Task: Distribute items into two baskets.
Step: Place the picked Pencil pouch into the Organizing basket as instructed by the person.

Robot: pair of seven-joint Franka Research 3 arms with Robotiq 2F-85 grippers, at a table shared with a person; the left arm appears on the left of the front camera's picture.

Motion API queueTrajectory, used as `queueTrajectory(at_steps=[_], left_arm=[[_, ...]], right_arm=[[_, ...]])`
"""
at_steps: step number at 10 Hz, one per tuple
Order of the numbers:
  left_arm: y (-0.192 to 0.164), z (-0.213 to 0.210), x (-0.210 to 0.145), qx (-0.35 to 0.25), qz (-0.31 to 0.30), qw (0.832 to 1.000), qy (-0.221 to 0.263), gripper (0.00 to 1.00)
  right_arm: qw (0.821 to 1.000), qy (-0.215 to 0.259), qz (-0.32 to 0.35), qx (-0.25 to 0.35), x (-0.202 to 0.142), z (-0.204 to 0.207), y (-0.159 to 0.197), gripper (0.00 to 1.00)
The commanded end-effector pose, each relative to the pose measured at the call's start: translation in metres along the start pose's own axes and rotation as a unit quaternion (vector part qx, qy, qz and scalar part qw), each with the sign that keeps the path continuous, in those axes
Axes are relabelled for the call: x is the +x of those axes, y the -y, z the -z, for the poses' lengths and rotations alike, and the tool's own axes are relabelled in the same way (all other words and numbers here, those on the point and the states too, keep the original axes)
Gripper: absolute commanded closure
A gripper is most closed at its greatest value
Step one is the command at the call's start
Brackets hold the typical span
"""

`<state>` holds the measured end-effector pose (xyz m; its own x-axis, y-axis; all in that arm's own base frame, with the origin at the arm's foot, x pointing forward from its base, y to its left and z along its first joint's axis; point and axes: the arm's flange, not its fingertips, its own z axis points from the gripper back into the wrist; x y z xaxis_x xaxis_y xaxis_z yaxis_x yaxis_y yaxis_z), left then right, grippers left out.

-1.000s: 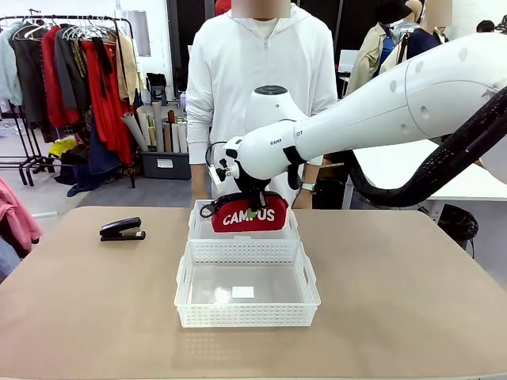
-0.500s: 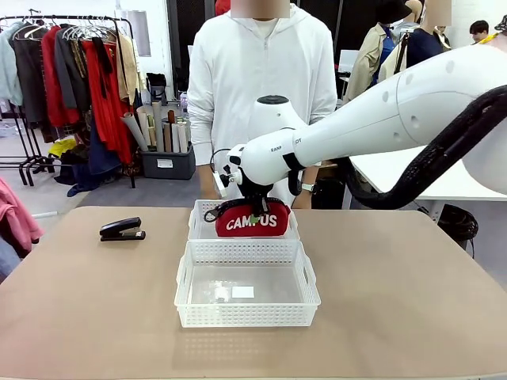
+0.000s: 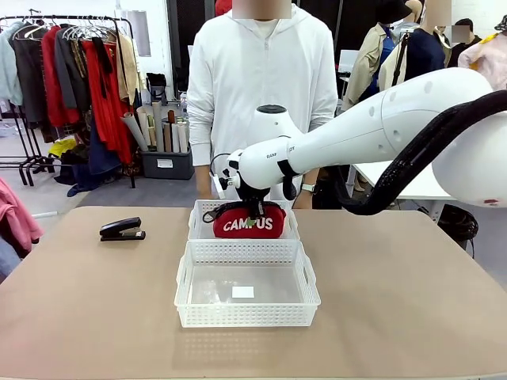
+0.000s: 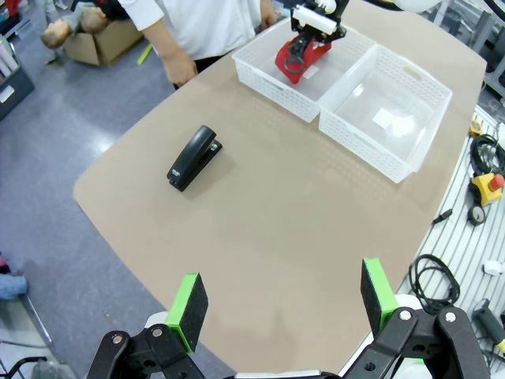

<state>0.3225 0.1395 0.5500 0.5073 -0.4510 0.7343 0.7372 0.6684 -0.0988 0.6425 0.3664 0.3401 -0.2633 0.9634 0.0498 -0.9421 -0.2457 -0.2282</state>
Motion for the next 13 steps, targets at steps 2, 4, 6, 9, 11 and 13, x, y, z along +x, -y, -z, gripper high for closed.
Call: queueTrajectory(at_steps=[2,4,6,9,11,13], left_arm=[[0.000,-0.001,0.000,-0.004,0.004,1.000,0.006,0.00],[0.000,-0.001,0.000,-0.004,0.004,1.000,0.006,0.00],[0.000,-0.001,0.000,-0.004,0.004,1.000,0.006,0.00],[0.000,-0.001,0.000,-0.004,0.004,1.000,0.006,0.00],[0.000,-0.001,0.000,-0.004,0.004,1.000,0.006,0.00],[0.000,-0.001,0.000,-0.004,0.004,1.000,0.006,0.00]], right_arm=[[1.000,0.013,-0.006,0.015,0.009,0.009,0.013,1.00],[1.000,0.013,-0.007,0.022,0.011,0.013,0.014,1.00],[0.999,0.013,-0.009,0.033,0.014,0.017,0.015,1.00],[0.999,0.015,-0.014,0.048,0.016,0.021,0.016,1.00],[0.999,0.022,-0.012,0.042,0.013,0.015,0.016,0.82],[0.999,0.021,-0.010,0.036,0.009,0.004,0.014,0.42]])
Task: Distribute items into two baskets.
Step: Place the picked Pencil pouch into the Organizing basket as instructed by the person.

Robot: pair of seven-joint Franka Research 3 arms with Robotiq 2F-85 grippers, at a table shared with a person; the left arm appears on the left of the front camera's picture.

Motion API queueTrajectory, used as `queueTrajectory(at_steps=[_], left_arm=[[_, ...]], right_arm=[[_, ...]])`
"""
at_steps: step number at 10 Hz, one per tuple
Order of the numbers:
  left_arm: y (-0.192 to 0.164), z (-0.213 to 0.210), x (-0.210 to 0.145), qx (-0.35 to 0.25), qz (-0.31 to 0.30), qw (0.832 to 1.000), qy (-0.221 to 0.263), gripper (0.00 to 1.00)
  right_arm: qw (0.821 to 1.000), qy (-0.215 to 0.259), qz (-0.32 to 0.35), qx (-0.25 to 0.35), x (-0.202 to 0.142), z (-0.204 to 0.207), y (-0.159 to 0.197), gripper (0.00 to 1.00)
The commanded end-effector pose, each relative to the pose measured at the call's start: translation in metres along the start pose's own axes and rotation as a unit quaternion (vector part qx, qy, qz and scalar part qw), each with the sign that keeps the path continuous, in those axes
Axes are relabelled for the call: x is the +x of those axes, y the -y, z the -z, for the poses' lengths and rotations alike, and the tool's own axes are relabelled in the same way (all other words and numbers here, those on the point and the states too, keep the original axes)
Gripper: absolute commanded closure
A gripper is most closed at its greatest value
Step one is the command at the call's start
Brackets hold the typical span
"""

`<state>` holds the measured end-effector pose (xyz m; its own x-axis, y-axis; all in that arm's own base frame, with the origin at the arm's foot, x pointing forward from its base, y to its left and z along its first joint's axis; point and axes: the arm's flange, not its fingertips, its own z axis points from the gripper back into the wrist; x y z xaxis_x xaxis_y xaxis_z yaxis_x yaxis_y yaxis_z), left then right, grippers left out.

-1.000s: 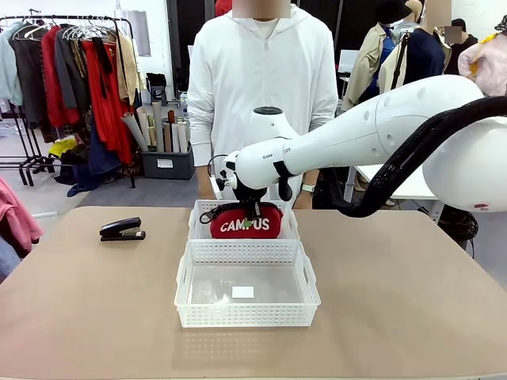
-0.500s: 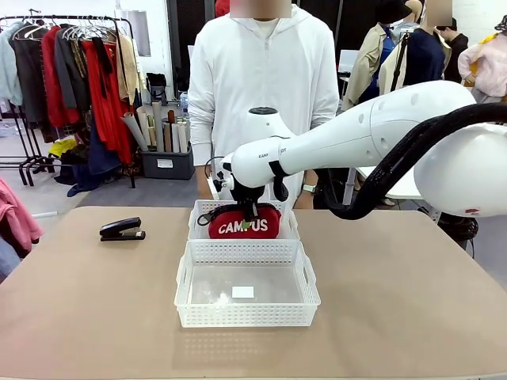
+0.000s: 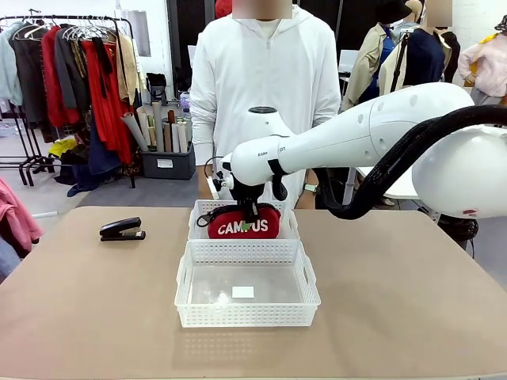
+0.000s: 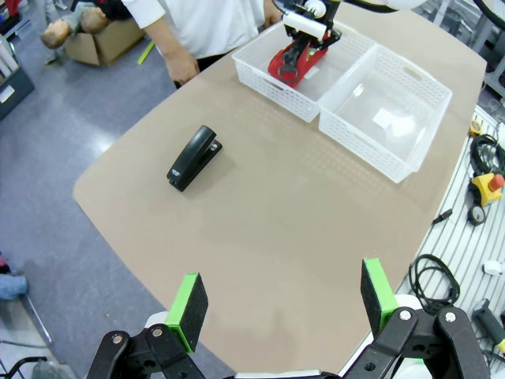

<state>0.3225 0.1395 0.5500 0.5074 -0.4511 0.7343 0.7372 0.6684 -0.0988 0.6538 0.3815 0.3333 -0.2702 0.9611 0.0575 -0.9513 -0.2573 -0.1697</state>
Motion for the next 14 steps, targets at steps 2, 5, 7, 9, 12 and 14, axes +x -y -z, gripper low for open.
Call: queueTrajectory(at_steps=[2,5,7,9,12,14], left_arm=[[0.000,-0.001,0.000,-0.004,0.004,1.000,0.006,0.00],[0.000,-0.001,0.000,-0.004,0.004,1.000,0.006,0.00],[0.000,-0.001,0.000,-0.004,0.004,1.000,0.006,0.00],[0.000,-0.001,0.000,-0.004,0.004,1.000,0.006,0.00],[0.000,-0.001,0.000,-0.004,0.004,1.000,0.006,0.00],[0.000,-0.001,0.000,-0.004,0.004,1.000,0.006,0.00]], right_arm=[[1.000,0.014,-0.008,0.006,-0.003,-0.021,-0.002,0.02],[1.000,0.018,0.005,0.008,-0.006,-0.043,-0.010,0.00],[1.000,0.014,0.010,-0.002,-0.007,-0.057,-0.016,0.00],[1.000,0.012,0.018,0.006,-0.006,-0.062,-0.022,0.00],[1.000,0.003,0.011,0.001,-0.002,-0.060,-0.013,0.00],[1.000,0.003,0.011,0.001,-0.002,-0.060,-0.013,0.00]])
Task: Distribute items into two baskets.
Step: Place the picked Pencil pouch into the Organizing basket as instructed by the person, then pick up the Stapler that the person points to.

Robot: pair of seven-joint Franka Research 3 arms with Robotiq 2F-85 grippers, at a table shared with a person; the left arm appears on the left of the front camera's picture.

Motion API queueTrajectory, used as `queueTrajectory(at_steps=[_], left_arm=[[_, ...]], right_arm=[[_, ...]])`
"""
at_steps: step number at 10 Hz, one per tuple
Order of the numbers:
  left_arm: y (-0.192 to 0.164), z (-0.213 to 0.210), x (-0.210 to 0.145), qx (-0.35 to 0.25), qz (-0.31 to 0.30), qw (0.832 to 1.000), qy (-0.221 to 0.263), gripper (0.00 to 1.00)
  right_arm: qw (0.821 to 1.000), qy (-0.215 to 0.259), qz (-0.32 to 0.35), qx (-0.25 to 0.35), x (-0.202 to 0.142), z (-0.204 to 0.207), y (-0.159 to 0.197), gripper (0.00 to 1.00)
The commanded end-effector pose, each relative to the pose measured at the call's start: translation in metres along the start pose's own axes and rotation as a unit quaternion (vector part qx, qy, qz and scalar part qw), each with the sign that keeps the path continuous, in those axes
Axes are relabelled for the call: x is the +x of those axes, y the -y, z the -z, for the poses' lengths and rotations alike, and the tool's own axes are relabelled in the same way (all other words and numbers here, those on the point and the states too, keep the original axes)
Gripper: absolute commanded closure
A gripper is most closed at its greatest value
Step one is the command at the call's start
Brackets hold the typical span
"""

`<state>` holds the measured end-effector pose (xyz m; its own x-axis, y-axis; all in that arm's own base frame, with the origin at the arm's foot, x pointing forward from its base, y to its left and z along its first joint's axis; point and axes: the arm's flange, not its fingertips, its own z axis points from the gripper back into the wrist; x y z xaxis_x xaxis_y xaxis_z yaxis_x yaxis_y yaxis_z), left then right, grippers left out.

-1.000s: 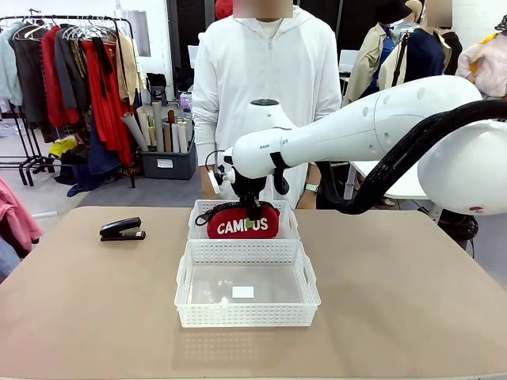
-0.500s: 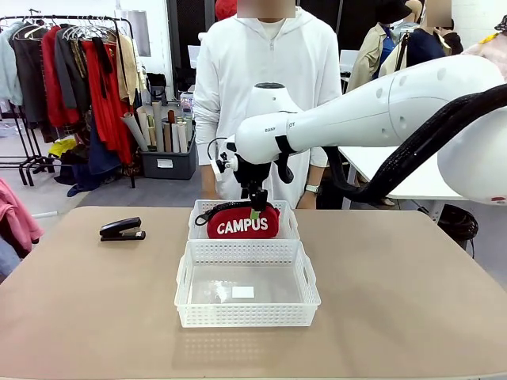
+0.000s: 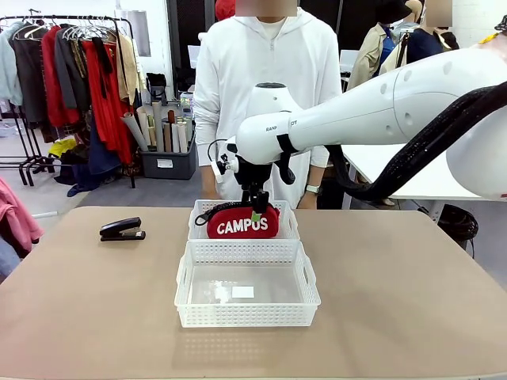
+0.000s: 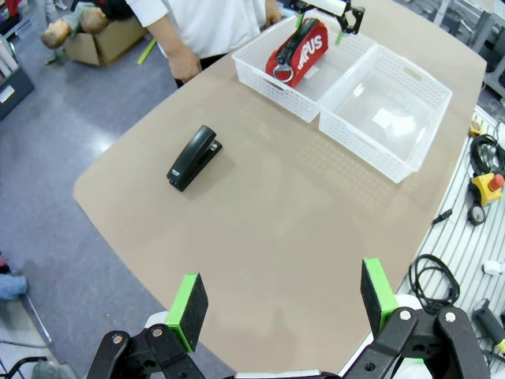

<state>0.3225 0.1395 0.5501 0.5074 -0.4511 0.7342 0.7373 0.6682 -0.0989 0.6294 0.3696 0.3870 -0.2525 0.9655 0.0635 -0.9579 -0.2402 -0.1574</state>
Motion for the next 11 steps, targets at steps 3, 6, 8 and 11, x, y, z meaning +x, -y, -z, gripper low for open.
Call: queueTrajectory(at_steps=[3,6,8,11], left_arm=[[0.0005,-0.0005,-0.0005,-0.004,0.004,1.000,0.006,0.00],[0.0005,-0.0005,-0.0005,-0.004,0.004,1.000,0.006,0.00],[0.0005,-0.0005,-0.0005,-0.004,0.004,1.000,0.006,0.00],[0.0005,-0.0005,-0.0005,-0.004,0.004,1.000,0.006,0.00]], right_arm=[[1.000,0.002,0.001,-0.005,-0.0005,-0.0021,0.0043,0.00],[1.000,0.002,0.001,-0.005,-0.0005,-0.0021,0.0043,0.00],[1.000,0.002,0.001,-0.005,-0.0005,-0.0021,0.0043,0.00],[1.000,0.002,0.001,-0.005,-0.0005,-0.0021,0.0043,0.00]])
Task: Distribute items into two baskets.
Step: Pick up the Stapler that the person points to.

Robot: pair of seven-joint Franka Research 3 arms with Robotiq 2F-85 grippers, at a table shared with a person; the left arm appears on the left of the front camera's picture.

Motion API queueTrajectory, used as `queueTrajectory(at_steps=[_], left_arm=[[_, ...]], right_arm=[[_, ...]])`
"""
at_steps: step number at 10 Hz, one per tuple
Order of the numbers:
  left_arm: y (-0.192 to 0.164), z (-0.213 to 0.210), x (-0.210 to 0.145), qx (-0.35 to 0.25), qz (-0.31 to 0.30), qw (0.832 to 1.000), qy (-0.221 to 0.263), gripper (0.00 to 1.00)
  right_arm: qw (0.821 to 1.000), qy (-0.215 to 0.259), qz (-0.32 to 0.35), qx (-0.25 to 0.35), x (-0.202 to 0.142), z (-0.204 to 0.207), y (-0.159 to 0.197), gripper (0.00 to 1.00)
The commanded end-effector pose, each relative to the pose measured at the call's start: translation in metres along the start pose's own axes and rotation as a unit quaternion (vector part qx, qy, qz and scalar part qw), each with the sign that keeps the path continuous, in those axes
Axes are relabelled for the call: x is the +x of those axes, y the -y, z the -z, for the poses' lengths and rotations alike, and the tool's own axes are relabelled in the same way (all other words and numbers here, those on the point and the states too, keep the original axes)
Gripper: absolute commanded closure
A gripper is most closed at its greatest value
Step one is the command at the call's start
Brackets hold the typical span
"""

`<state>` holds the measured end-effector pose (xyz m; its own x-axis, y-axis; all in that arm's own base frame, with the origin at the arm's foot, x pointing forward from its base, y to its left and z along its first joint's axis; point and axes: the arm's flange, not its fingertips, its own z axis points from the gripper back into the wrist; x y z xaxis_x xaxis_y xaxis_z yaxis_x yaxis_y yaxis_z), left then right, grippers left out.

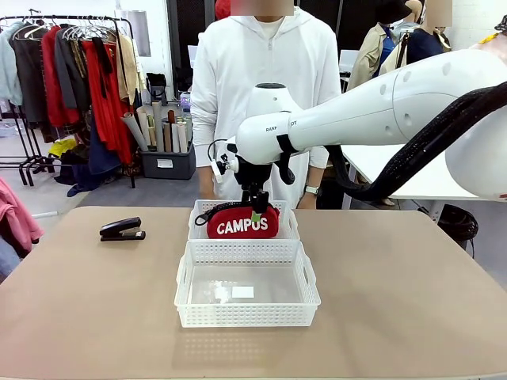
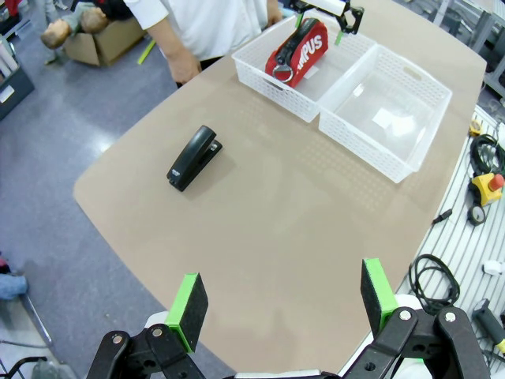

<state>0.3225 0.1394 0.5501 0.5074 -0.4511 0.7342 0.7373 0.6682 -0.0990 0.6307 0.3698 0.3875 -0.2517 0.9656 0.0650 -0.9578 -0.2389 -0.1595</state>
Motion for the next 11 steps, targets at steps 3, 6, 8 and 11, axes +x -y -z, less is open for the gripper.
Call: queueTrajectory(at_steps=[3,6,8,11], left_arm=[[0.000,-0.001,0.000,-0.004,0.004,1.000,0.006,0.00],[0.000,-0.001,0.000,-0.004,0.004,1.000,0.006,0.00],[0.000,-0.001,0.000,-0.004,0.004,1.000,0.006,0.00],[0.000,-0.001,0.000,-0.004,0.004,1.000,0.006,0.00]], right_arm=[[0.999,0.009,0.032,0.000,0.002,-0.003,0.003,0.00],[0.989,-0.018,0.144,0.010,-0.005,-0.043,-0.006,0.00],[0.975,-0.058,0.214,0.029,-0.018,-0.066,-0.013,0.00],[0.942,-0.016,0.325,0.082,-0.059,-0.092,-0.027,0.00]])
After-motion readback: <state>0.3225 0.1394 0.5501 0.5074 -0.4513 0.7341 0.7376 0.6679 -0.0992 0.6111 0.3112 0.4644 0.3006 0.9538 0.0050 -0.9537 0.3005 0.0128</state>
